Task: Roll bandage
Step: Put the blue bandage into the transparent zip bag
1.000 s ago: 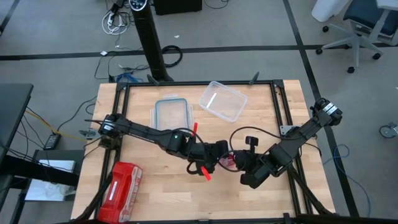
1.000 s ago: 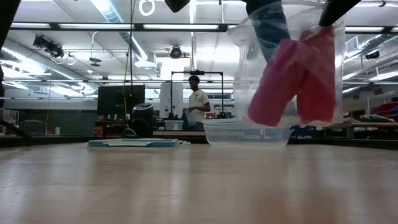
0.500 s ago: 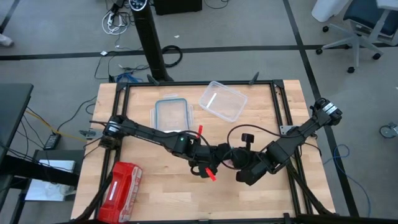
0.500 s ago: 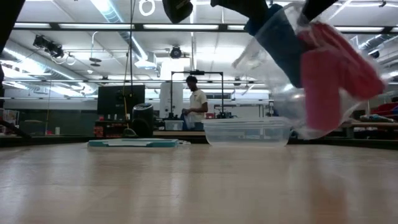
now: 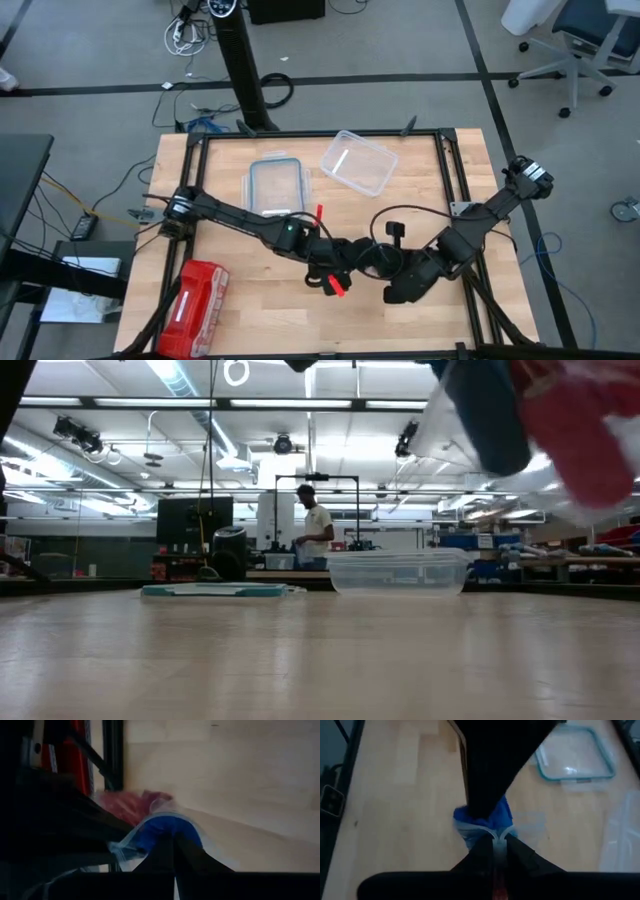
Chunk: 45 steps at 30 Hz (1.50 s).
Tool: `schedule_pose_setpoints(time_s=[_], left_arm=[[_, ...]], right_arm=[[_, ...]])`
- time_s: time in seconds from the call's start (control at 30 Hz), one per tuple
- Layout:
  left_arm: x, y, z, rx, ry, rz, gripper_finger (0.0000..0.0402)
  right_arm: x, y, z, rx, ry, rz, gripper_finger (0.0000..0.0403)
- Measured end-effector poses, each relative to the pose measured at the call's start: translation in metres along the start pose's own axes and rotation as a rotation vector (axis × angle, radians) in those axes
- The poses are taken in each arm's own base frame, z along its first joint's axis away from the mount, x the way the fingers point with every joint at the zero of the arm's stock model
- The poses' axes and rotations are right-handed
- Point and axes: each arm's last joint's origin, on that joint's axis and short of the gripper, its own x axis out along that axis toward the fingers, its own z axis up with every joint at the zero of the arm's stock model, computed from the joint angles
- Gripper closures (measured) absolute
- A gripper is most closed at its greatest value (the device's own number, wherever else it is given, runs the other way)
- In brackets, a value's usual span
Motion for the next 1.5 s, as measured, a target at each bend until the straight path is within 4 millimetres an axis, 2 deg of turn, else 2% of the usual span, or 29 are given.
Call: schedule_pose_setpoints(time_s=[0.07, 0.23, 0.37, 0.63, 0.87, 1.0, 1.2, 1.33, 1.5], left_arm=[[0.001, 0.001, -0.002, -0.022, 0.010, 0.002, 0.0401], [0.006, 0.003, -0.010, -0.079, 0.033, 0.021, 0.0401], [0.008, 0.005, -0.014, -0.112, 0.026, 0.027, 0.0401], [0.009, 0.005, -0.009, -0.164, 0.000, 0.039, 0.0401], [0.009, 0.004, -0.011, -0.309, -0.084, -0.014, 0.0390], [0.019, -0.004, -0.016, -0.415, -0.105, -0.049, 0.0361], [0.042, -0.026, -0.023, -0.550, -0.193, -0.080, 0.0323], [0.054, -0.039, -0.024, -0.595, -0.194, -0.049, 0.0319], [0.065, -0.049, -0.031, -0.689, -0.130, 0.038, 0.0319]], right_arm=[[-0.006, 0.008, 0.004, -0.005, -0.076, 0.012, 0.0383], [-0.014, 0.013, 0.005, 0.010, -0.116, 0.037, 0.0382], [-0.012, 0.010, 0.003, 0.035, -0.085, 0.026, 0.0382], [-0.010, 0.003, -0.007, 0.102, 0.008, -0.040, 0.0378], [-0.004, 0.004, -0.017, 0.114, -0.009, -0.103, 0.0339], [0.010, 0.006, -0.033, 0.147, 0.010, -0.128, 0.0314], [0.023, 0.011, -0.046, 0.203, -0.023, -0.108, 0.0298], [0.029, 0.012, -0.054, 0.247, -0.016, -0.095, 0.0299], [0.034, 0.016, -0.054, 0.276, -0.046, -0.039, 0.0298]])
